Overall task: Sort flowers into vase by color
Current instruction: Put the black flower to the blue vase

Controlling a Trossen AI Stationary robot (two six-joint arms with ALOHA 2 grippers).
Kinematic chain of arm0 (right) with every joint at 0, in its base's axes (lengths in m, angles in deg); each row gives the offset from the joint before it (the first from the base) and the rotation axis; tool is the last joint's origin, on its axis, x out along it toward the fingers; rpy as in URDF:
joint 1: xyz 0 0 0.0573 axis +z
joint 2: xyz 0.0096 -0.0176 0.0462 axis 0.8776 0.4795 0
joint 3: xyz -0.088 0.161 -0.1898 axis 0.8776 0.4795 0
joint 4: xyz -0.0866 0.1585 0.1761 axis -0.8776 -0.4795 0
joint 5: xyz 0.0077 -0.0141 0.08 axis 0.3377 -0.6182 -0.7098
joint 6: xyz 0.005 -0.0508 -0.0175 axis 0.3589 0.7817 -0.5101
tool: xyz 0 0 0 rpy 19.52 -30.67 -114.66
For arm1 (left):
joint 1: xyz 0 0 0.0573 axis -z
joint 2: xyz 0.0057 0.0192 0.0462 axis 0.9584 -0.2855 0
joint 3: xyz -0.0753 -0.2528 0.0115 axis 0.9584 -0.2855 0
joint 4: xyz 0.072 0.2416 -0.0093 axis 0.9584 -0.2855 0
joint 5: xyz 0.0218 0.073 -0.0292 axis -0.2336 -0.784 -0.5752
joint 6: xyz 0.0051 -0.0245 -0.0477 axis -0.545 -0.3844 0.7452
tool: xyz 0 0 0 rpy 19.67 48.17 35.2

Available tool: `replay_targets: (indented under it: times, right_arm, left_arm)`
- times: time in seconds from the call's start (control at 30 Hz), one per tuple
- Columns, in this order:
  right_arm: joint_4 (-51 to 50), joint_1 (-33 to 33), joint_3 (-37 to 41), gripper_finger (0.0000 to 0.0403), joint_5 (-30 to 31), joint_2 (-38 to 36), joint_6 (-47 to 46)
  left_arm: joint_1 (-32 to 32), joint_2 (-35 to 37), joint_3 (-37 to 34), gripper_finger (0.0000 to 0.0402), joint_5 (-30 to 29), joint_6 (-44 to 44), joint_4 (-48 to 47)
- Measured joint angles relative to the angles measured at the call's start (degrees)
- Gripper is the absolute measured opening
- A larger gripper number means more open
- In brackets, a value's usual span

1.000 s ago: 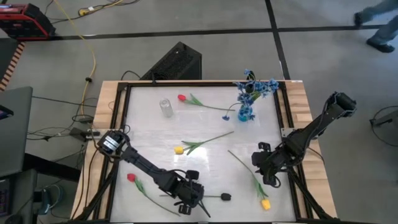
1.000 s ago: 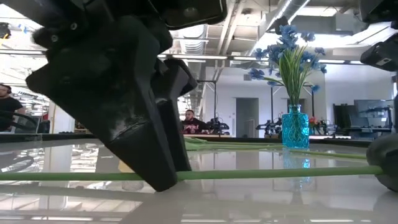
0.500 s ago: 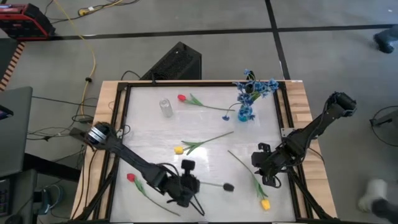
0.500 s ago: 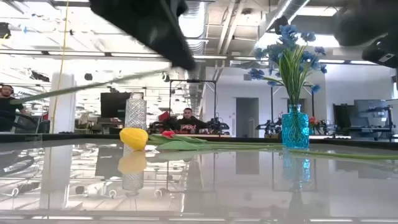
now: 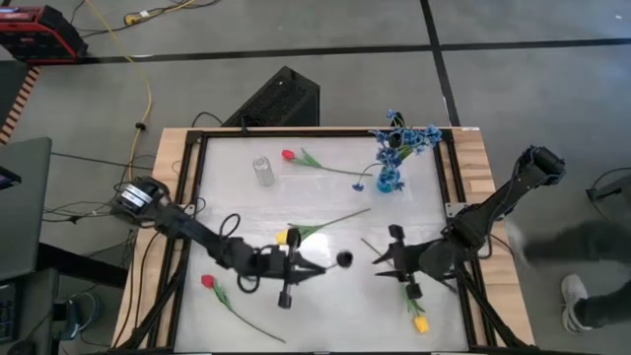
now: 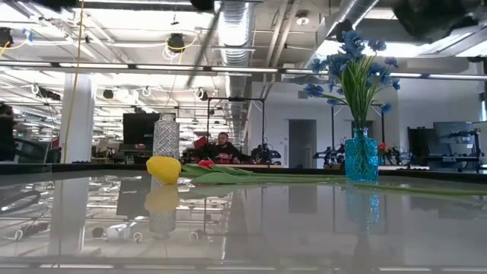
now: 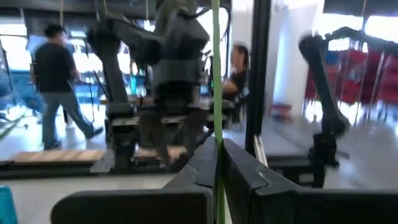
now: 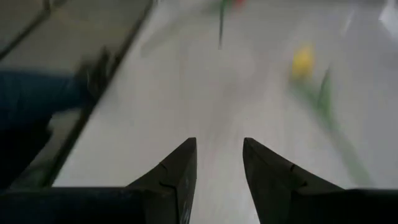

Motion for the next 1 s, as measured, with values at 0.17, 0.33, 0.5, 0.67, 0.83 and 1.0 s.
replay_targets:
  times: [0.17,0.33,0.5,0.67,0.83,1.0]
  right_arm:
    - [19.02,-1.88,0.08,0.0155,3.46,1.87,14.08]
    - [31.45,-4.76,0.08,0.0150,3.45,5.62,20.11]
    - [36.85,-6.56,0.15,0.0147,3.37,7.74,21.17]
    - [36.98,-6.83,0.15,0.0147,3.22,8.24,21.33]
    - [36.74,-6.83,0.15,0.0147,0.11,8.22,21.10]
    - [37.65,-6.89,0.15,0.0147,-0.01,8.22,20.89]
  left_arm:
    - [-3.60,-3.13,1.88,0.0000,5.22,-0.23,3.46]
    - [-5.12,-3.53,5.19,0.0000,7.10,-2.71,-0.97]
    - [-5.26,-3.56,6.68,0.0000,7.08,-4.53,-3.36]
    - [-5.59,-3.60,6.69,0.0000,7.03,-4.47,-4.82]
    - [-5.59,-3.61,6.67,0.0000,6.82,-4.41,-6.51]
    - [-5.65,-3.60,6.65,0.0000,5.51,-3.97,-8.28]
